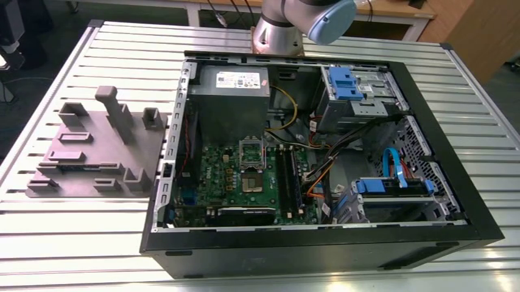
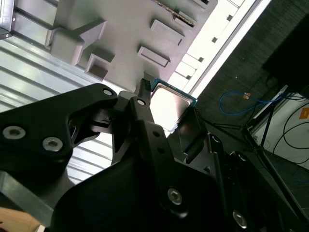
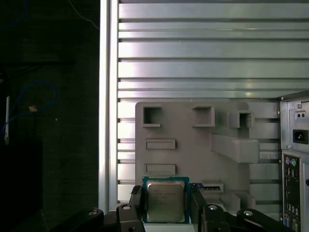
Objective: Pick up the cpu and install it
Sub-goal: 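Pick up the cpu and move it towards the insertion slot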
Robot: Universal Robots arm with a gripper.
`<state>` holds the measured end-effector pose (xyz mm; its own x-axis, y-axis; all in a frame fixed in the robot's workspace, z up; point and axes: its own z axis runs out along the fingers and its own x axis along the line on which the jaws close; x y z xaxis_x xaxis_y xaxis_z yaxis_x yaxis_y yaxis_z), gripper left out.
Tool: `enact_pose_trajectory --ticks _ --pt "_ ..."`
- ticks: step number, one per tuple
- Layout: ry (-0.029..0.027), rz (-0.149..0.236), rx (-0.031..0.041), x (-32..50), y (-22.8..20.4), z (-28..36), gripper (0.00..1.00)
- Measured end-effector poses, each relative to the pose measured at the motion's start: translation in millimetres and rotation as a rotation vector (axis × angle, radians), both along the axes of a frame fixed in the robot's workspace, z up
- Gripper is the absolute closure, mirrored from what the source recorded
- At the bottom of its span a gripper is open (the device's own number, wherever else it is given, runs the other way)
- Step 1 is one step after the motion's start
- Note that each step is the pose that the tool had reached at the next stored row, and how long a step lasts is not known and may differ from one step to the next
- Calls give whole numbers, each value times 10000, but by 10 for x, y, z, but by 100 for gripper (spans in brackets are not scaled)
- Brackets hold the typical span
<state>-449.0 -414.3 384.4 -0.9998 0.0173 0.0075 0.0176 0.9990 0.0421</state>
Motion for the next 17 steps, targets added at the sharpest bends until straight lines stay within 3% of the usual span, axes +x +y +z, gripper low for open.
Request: enact_pose_trajectory --ticks 17 --pt "2 0 -1 60 0 2 53"
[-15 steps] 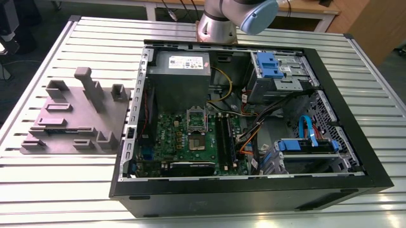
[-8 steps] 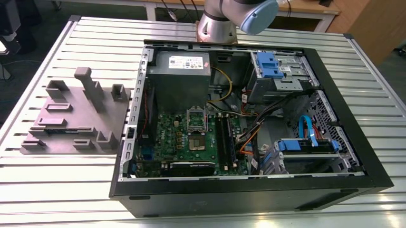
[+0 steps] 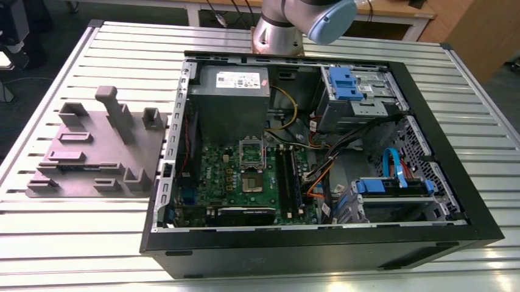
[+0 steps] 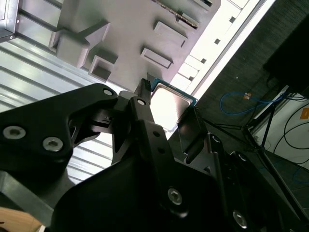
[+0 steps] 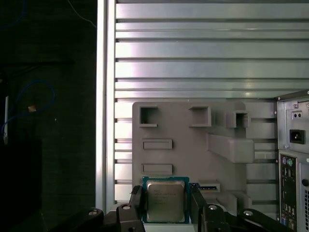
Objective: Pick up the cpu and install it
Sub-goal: 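Pick up the cpu and move it towards the insertion slot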
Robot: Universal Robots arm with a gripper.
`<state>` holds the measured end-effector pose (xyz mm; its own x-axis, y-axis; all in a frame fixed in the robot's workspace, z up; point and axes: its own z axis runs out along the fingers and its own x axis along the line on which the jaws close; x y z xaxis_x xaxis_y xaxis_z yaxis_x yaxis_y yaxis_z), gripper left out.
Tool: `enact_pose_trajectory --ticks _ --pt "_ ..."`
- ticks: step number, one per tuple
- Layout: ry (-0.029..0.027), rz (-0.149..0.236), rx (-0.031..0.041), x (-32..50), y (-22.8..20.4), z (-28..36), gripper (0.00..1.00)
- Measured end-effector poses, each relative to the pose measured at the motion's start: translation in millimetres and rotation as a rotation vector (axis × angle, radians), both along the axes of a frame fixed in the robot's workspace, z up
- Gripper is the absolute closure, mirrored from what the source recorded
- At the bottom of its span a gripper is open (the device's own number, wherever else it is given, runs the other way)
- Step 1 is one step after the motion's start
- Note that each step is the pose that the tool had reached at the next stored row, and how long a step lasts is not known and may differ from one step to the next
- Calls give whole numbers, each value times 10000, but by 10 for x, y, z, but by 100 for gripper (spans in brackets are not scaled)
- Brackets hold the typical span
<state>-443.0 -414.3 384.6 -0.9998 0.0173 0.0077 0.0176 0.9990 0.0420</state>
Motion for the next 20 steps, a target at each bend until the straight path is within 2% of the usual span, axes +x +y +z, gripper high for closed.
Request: enact_pose_trajectory --ticks 5,9,20 --pt "0 0 0 1 0 3 53" --pt "1 0 -1 1 0 30 53" --pt "1 0 0 0 0 218 53"
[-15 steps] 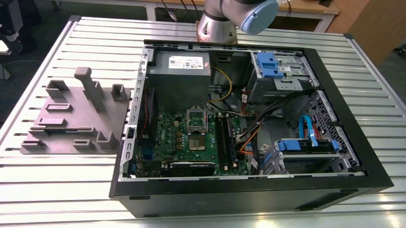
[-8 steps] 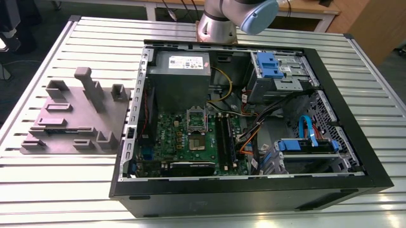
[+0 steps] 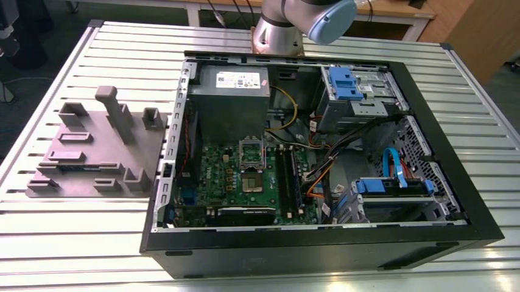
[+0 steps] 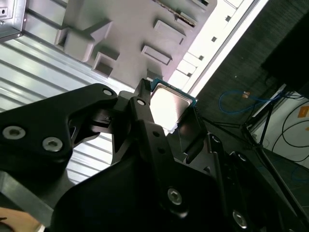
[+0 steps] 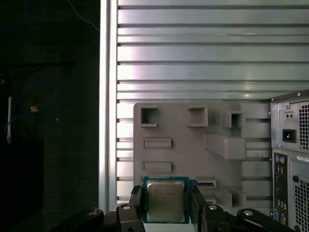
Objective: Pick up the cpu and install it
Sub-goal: 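Pick up the cpu and move it towards the insertion slot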
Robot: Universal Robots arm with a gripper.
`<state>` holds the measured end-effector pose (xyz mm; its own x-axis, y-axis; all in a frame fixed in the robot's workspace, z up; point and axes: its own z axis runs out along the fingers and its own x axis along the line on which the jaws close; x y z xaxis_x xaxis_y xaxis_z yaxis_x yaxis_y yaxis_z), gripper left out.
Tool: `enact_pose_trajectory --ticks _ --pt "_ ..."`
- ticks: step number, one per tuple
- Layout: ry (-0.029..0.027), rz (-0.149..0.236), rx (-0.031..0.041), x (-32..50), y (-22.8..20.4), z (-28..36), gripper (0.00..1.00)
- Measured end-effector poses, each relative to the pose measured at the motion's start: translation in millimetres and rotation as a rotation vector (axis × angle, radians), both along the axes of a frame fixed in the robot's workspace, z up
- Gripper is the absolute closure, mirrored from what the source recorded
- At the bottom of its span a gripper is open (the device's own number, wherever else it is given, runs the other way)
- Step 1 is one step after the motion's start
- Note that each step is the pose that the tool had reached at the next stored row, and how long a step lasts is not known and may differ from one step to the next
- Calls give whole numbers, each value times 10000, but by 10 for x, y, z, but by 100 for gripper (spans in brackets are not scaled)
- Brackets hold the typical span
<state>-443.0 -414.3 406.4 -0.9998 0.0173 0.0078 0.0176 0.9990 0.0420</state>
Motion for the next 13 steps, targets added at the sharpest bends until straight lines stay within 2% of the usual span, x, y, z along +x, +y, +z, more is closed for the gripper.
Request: enact_pose_trajectory --ticks 4,13 --pt "-2 0 0 0 0 55 53" --pt "1 1 -1 10 0 58 53"
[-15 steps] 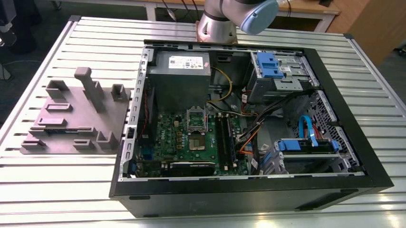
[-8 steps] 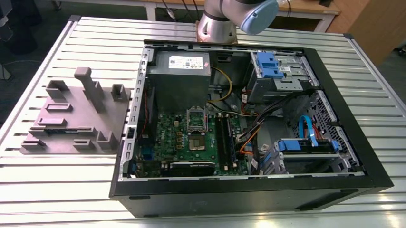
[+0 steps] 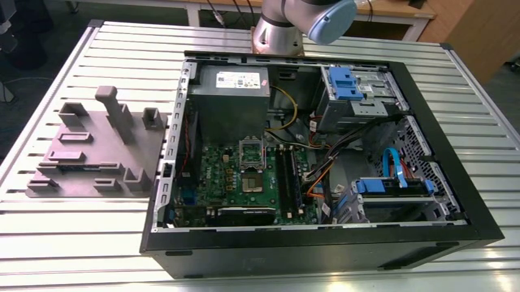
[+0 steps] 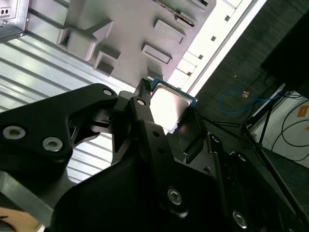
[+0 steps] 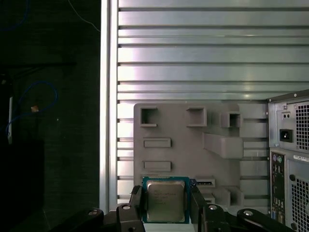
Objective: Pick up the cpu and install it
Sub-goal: 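Pick up the cpu and move it towards the insertion slot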
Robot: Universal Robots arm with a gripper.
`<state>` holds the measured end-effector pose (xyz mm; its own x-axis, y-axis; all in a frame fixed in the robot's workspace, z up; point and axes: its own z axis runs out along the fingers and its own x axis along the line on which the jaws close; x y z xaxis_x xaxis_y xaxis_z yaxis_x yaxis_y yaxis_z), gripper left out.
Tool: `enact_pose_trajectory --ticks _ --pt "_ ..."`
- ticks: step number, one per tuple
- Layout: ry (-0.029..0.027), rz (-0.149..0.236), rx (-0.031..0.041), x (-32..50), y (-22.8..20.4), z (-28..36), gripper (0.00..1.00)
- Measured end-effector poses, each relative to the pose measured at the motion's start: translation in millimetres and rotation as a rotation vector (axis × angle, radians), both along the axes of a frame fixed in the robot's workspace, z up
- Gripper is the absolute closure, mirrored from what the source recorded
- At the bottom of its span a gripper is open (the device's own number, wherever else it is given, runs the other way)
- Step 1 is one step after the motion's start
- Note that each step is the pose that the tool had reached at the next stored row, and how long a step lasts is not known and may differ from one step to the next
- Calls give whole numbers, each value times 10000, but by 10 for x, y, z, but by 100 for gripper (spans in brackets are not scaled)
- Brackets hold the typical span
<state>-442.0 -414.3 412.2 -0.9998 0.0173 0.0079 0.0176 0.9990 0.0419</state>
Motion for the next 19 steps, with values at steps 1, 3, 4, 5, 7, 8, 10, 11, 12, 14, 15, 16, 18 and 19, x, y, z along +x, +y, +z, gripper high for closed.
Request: enact_pose_trajectory --ticks 1,3,4,5,7,8,10,11,12,14,15,16,18,19 --pt "-2 0 1 3 0 -1 53" --pt "-1 0 0 11 0 -1 53" --pt "-1 0 1 15 0 -1 53" --pt "-1 0 1 19 0 -1 53" --pt "-1 -1 1 28 0 -1 53" --pt "-1 0 1 33 0 -1 53" --pt "-2 -1 1 42 0 -1 53" --pt "-2 -1 1 43 0 -1 53" --pt "-1 0 1 45 0 -1 53" --pt "-1 0 1 46 0 -1 53" --pt "-2 0 1 46 0 1 53" --pt "-2 0 1 46 0 3 53" --pt "-2 -1 1 45 0 12 53" --pt "-2 -1 1 45 0 15 53"
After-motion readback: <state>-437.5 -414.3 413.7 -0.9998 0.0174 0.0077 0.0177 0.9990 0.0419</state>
